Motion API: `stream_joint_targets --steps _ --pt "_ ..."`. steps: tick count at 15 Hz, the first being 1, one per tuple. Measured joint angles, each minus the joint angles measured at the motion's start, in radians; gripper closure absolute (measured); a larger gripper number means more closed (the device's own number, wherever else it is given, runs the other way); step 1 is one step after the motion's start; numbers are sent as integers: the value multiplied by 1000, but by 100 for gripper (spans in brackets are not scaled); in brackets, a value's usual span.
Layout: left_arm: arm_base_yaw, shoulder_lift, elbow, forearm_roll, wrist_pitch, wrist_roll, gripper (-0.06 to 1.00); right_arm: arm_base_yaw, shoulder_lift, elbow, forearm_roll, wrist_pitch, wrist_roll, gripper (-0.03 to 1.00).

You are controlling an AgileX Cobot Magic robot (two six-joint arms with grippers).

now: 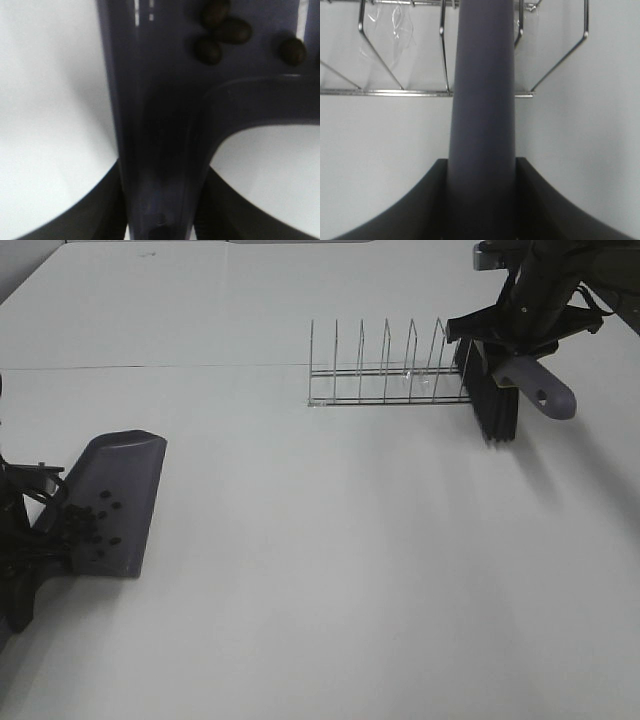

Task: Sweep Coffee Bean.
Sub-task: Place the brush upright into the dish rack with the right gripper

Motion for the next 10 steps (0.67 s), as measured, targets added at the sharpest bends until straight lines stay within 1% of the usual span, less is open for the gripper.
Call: stream_joint_targets --steps 2,3,4,10 --pt "0 0 0 -20 -1 0 64 -1 53 -84 0 16 0 69" --pt "0 0 0 -41 -5 0 64 -1 98 -161 -1 41 0 69" --pt "0 0 0 -43 -5 -1 64 -2 111 -181 0 47 0 69" --pt "0 0 0 -46 -7 -4 64 -2 122 -195 16 89 0 69"
